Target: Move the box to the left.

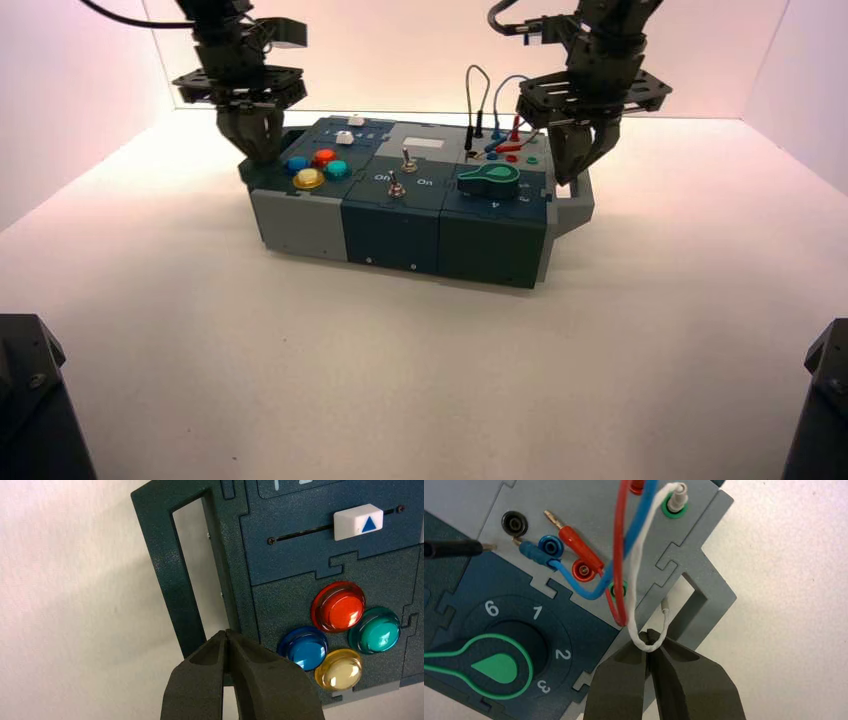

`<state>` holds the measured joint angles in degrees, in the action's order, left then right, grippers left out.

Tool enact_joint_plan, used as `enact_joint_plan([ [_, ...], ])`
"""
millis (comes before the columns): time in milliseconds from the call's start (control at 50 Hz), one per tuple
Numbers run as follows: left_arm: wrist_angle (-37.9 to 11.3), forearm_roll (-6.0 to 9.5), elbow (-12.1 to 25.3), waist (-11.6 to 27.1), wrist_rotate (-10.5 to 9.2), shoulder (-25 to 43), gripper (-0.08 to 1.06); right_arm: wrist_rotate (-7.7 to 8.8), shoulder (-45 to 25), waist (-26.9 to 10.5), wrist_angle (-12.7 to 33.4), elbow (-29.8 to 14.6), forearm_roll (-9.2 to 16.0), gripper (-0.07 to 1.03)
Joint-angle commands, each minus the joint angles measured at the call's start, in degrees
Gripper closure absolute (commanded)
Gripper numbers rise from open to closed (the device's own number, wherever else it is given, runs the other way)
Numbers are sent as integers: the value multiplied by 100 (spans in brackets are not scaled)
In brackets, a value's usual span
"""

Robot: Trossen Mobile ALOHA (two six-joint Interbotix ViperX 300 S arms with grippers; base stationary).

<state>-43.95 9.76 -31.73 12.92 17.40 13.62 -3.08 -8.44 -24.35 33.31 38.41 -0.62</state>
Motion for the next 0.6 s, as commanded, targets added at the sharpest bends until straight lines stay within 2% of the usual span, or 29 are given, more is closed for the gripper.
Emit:
enact_joint_plan([
  [20,0,-26,-255,-193,-44,-281,101,26,-167,-246,-97,-158,35,99],
  [240,132,-35,-492,-510,-35,-606,101,35,-290,-457,-53,-396,62,99],
  [600,255,-114,-396,-1037,105,-633,101,35,-580,-853,-53,-861,290,99],
])
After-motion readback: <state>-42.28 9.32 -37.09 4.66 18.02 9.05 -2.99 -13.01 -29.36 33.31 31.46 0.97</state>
